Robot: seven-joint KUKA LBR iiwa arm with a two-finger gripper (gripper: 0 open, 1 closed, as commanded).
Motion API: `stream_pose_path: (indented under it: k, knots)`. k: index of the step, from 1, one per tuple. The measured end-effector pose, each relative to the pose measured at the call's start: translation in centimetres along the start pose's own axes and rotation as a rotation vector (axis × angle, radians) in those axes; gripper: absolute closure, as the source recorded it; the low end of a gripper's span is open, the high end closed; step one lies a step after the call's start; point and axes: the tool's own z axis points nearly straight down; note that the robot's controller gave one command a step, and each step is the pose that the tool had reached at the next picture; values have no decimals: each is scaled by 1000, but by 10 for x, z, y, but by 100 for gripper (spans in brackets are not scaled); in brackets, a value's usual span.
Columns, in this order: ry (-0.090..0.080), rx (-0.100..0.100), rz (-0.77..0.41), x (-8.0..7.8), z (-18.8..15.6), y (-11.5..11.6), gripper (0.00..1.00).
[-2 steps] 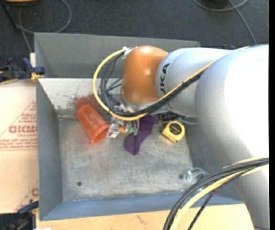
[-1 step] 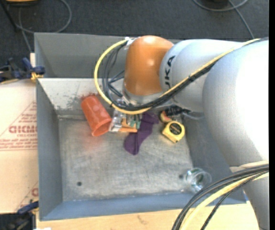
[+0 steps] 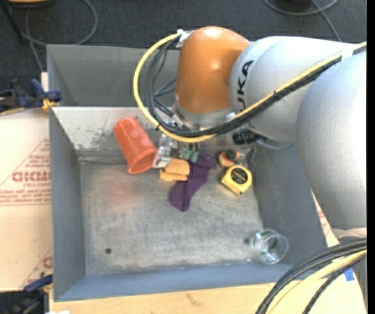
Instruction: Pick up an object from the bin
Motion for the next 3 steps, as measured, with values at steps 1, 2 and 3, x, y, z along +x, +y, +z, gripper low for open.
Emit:
stream_pose_path:
  k: [1,2,3]
  knots:
    - [-6,-1,0,0,2,-7,100]
    - [4,2,15,2,2,-5,100]
    - [-1,0,16,1,-20,-4,100]
